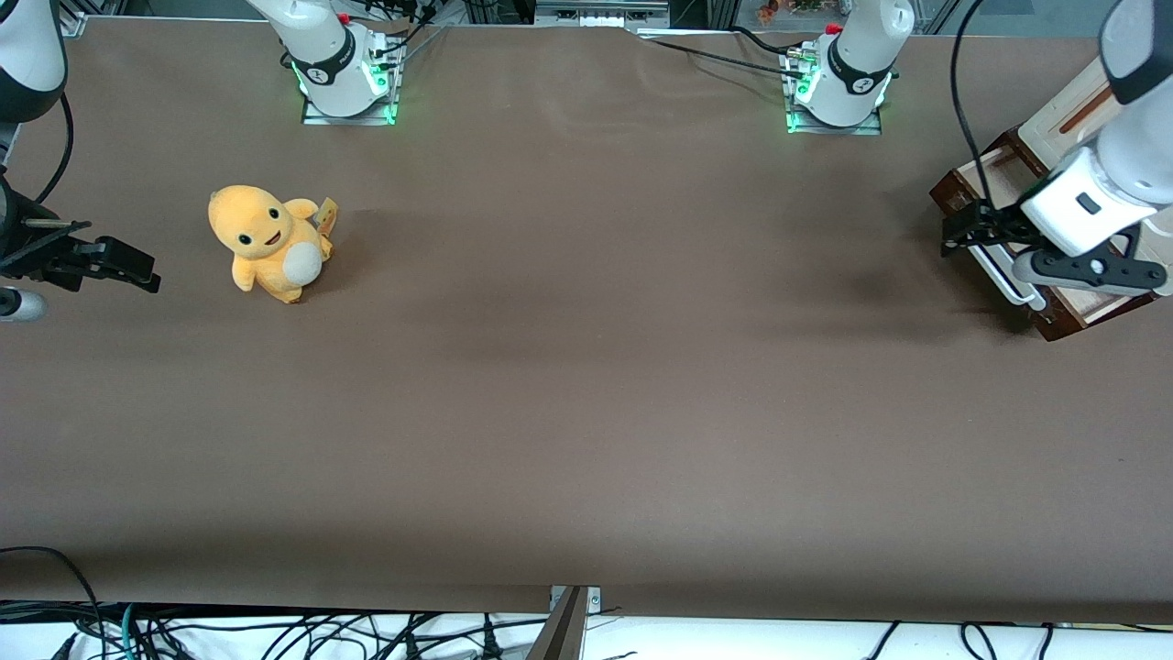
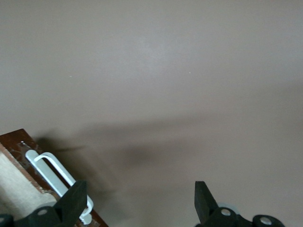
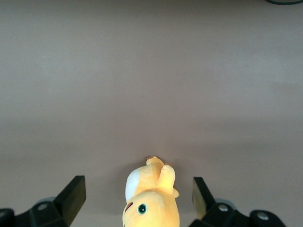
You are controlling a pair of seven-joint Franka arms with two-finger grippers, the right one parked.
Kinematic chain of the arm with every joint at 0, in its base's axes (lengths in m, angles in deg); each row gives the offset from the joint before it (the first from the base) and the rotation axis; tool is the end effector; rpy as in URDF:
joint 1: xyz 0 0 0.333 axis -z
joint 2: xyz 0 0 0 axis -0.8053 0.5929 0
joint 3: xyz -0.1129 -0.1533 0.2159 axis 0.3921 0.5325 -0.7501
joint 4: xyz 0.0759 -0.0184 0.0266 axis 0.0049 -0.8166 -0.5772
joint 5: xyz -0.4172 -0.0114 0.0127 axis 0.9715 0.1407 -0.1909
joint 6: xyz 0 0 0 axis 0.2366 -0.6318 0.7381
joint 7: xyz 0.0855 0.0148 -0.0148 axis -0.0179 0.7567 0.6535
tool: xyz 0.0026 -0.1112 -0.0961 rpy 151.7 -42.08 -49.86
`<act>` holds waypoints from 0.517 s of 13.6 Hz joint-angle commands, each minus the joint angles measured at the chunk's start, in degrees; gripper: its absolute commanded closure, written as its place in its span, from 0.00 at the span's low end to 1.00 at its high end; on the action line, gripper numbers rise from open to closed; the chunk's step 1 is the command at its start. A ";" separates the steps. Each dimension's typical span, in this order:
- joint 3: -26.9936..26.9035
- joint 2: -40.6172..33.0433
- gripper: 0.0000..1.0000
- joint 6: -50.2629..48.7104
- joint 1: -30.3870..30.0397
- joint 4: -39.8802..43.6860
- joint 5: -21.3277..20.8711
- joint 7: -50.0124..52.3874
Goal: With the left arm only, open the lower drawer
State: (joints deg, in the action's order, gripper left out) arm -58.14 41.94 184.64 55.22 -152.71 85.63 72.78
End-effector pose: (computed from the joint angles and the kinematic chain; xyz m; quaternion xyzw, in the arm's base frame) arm 0.5801 -0.0447 0.4779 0.9980 -0.0560 -0.0295 0.0071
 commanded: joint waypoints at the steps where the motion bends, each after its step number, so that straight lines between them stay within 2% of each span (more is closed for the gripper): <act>1: 3.50 -2.30 0.00 0.88 -2.54 -0.87 -2.43 2.74; 4: 3.78 -4.22 0.00 -2.19 -3.34 0.28 -1.74 3.81; 7: 3.60 -2.57 0.00 -2.29 -2.64 0.80 -1.91 3.02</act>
State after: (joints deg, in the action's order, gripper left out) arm -55.17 38.84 183.19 52.70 -152.61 84.74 75.74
